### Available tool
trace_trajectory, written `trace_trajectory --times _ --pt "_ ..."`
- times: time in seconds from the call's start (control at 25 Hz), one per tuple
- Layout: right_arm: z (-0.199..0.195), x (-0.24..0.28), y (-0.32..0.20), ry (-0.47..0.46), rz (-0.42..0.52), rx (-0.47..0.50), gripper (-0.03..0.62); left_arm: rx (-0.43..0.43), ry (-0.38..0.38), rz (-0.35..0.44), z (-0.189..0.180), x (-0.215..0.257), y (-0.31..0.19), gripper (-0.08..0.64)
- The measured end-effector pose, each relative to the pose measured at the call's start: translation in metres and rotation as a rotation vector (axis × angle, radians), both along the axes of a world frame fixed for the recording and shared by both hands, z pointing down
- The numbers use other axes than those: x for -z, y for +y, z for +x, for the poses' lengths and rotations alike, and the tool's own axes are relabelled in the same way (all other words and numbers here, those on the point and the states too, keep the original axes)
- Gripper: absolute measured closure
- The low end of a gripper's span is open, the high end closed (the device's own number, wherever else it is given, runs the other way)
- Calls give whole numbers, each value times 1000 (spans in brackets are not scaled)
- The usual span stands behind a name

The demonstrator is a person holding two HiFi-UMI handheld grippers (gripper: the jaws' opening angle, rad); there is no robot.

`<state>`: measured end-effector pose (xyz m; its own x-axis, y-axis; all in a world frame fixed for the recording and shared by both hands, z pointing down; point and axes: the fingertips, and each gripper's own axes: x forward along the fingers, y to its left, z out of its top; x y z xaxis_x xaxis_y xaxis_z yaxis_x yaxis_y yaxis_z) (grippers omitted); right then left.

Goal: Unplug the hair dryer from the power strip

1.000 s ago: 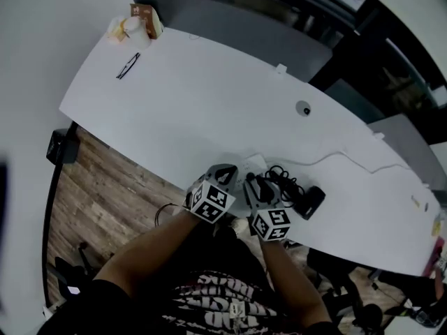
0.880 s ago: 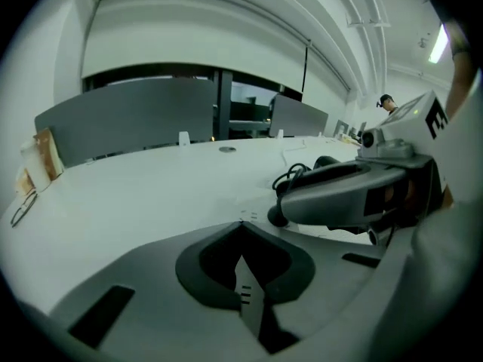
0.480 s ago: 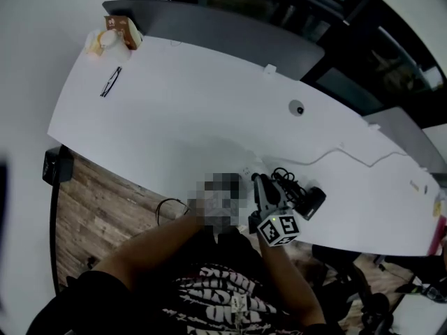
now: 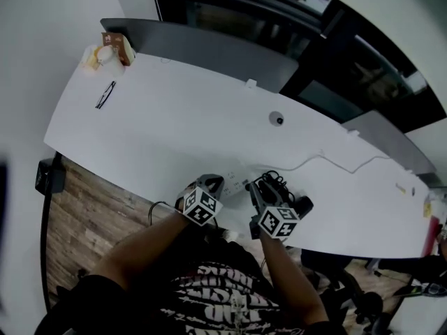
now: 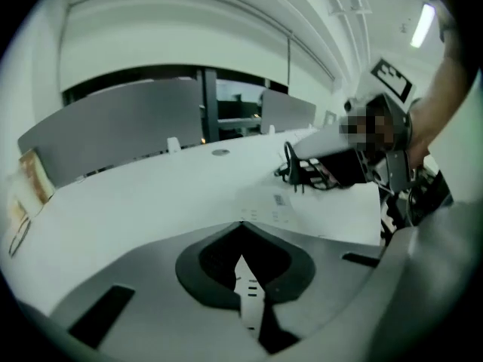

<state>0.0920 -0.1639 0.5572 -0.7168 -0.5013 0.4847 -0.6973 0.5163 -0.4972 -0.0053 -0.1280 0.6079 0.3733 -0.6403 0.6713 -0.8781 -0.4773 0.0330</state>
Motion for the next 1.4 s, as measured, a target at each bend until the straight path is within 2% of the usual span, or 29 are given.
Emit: trace_trajectory --times 0.12,0.2,0.32,0.48,0.6,0.68,0.76,1.12,1.28,1.4 --pt "10 12 26 3 -34 94 456 151 107 137 -24 62 10 531" --pt "18 31 48 -2 11 171 454 218 142 246 -36 111 22 531" --pt "30 88 68 -10 195 254 462 301 180 401 -45 188 43 531" --pt "35 185 67 8 525 303 534 399 246 620 -37 295 63 531" --pt "32 250 60 -26 711 302 555 431 235 728 -26 342 67 531" --pt "29 281 58 -53 802 293 558 456 220 744 -19 354 67 531" --pt "26 293 56 -71 831 290 558 479 225 754 -15 360 72 531" --pt "29 280 59 -92 740 275 558 461 163 773 -4 367 93 531" --pt "25 285 63 -91 740 300 559 415 157 791 5 379 85 531" --pt "13 294 60 -99 757 308 558 400 154 806 -1 386 76 531"
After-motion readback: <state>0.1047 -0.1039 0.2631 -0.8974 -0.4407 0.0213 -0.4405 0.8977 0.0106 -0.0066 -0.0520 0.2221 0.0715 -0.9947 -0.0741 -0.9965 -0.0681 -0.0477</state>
